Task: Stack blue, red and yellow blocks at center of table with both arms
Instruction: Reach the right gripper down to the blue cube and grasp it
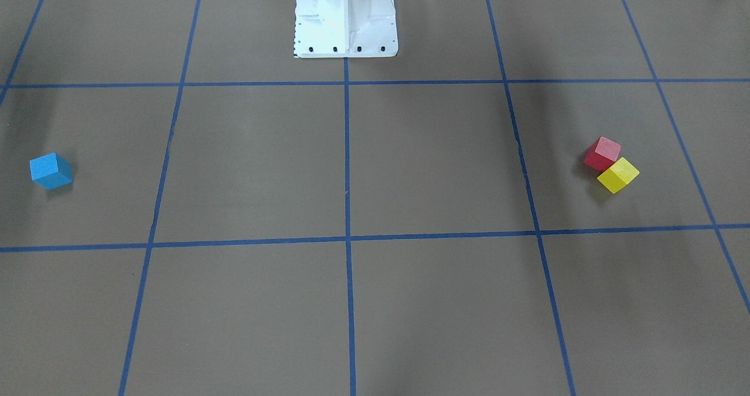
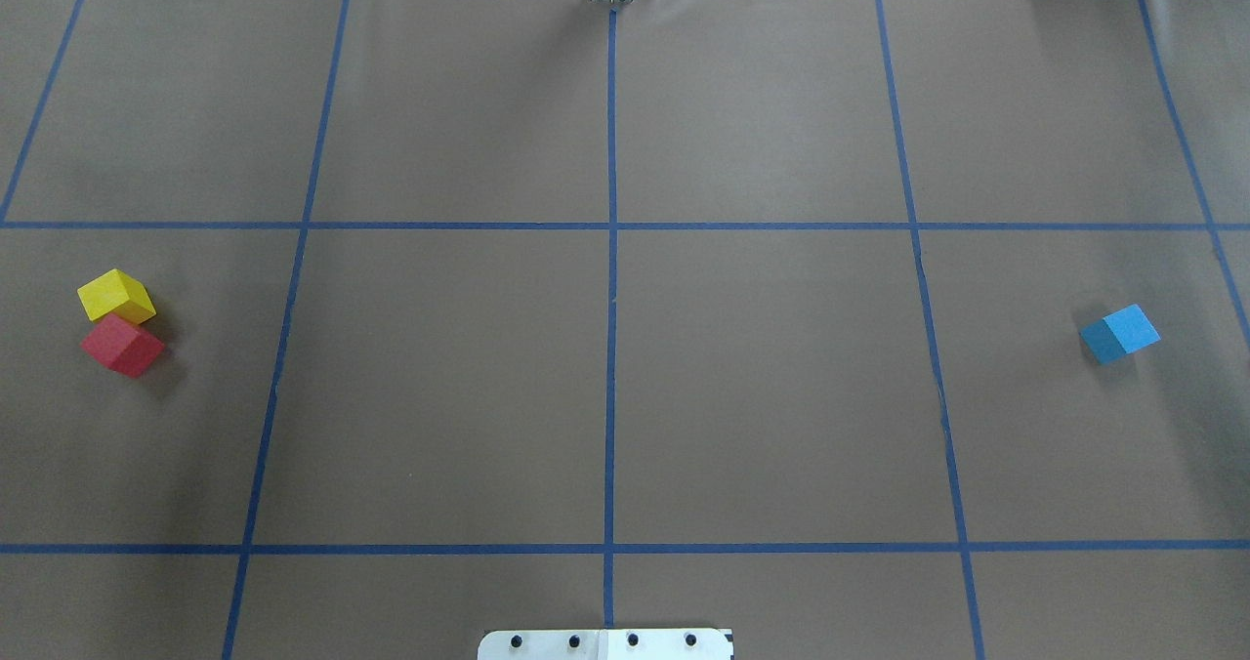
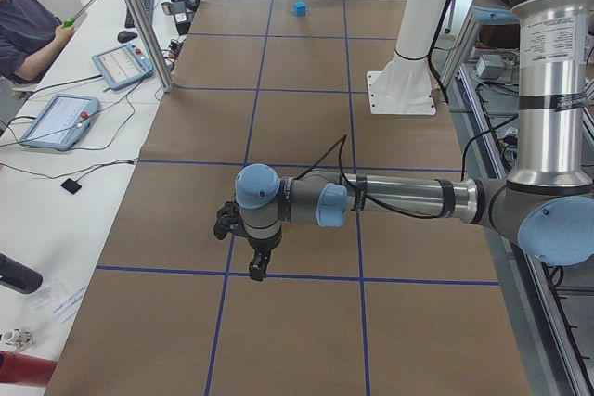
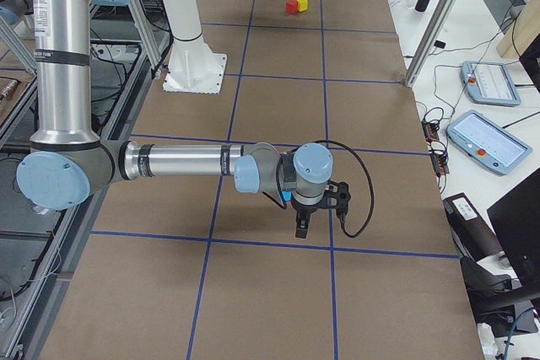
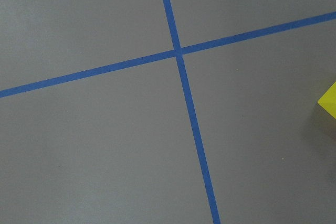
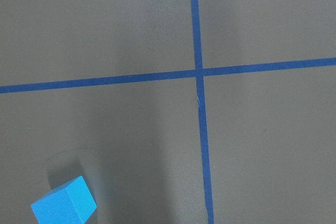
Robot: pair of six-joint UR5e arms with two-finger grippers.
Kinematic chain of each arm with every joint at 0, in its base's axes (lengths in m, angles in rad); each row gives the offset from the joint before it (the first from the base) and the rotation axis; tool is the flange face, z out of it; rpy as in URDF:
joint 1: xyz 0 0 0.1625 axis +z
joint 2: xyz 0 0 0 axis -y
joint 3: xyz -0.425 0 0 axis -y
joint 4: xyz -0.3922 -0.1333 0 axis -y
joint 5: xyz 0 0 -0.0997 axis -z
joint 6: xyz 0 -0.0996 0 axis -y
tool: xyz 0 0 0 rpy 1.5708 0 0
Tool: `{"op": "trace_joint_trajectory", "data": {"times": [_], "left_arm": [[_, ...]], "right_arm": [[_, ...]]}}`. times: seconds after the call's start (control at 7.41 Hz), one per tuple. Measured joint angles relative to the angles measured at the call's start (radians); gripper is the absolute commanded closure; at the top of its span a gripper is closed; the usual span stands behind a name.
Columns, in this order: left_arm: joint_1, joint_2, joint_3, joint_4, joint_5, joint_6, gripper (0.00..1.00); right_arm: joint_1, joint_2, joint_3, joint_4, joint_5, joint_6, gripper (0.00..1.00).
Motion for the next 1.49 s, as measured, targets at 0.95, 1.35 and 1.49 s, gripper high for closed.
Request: {"op": "trace_joint_trajectory", "data": {"times": [0.95,1.35,1.49], "left_arm": [[0.0,0.006,-0.092,0.006,-0.012,0.004,0.0],[0.002,0.001,-0.118,0.002,-0.018,0.004,0.0],[0.005,-0.003,-0.118,0.001,-0.018,0.003,0.0]], "right_arm": [[-0.115,0.126,0.092,-0.019,-0.158,-0.001,0.0],[-0.334,0.169,0.069,0.053,-0.219,0.019,0.0],[-0.364,0.129,0.058,0.145,-0.198,0.028,0.0]]}}
